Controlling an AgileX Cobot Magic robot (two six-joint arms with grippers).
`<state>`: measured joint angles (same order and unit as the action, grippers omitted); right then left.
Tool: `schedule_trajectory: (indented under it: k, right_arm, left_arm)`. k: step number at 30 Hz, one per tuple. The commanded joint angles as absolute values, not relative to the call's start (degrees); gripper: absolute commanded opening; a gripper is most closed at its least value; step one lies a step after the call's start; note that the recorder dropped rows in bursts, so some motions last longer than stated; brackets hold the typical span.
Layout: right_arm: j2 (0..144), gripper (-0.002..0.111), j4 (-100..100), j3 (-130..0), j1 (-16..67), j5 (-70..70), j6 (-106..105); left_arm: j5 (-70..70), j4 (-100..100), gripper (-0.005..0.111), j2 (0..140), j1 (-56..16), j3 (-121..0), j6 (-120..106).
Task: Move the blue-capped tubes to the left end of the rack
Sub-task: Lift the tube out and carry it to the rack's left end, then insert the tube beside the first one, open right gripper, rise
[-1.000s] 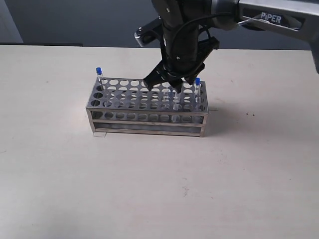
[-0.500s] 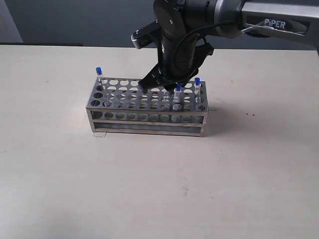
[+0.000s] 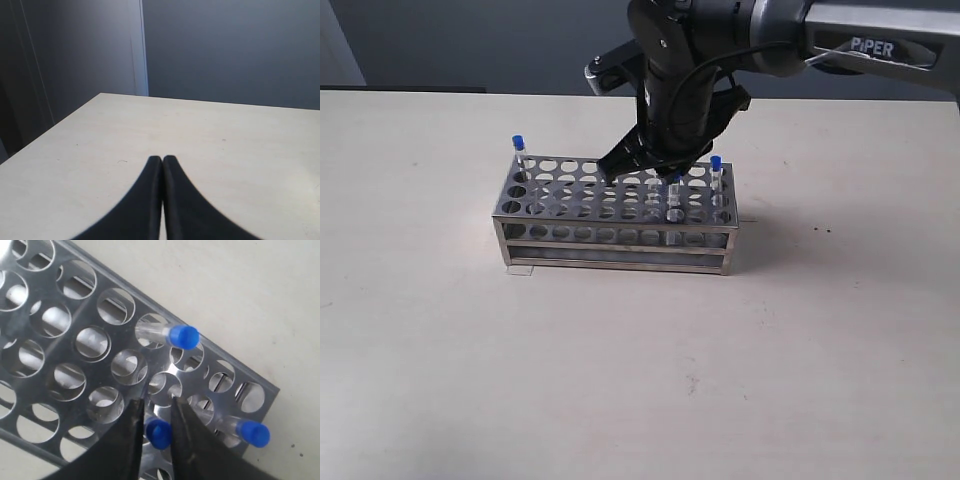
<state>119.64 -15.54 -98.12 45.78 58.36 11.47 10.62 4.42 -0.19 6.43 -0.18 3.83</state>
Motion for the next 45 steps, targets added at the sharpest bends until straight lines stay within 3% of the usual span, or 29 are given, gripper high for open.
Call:
schedule_trajectory:
  k: [1,13,22,31,37,45]
  right_arm:
    - [118.9,-0.001,-16.2,-98.0,45.3,58.2,11.5]
    - [108.8,-0.001,-16.0,-98.0,45.4,54.2,11.6]
    - [106.8,-0.001,-1.3,-98.1,46.5,42.6,4.9]
    - [117.9,-0.001,12.4,-109.1,46.5,43.1,-8.2]
    - [125.6,-0.001,12.0,-120.0,46.5,49.6,-8.3]
    - [128.7,-0.001,12.0,-124.4,46.5,50.9,-8.3]
  left_arm:
    - [10.2,4.1,0.000,0.0,6.1,0.0,3.9]
    - [10.2,4.1,0.000,0.0,6.1,0.0,3.9]
    - [10.2,4.1,0.000,0.0,6.1,0.0,3.9]
    - [10.2,4.1,0.000,0.0,6.1,0.0,3.9]
    - [10.2,4.1,0.000,0.0,6.1,0.0,3.9]
    - [10.2,4.1,0.000,0.0,6.1,0.0,3.9]
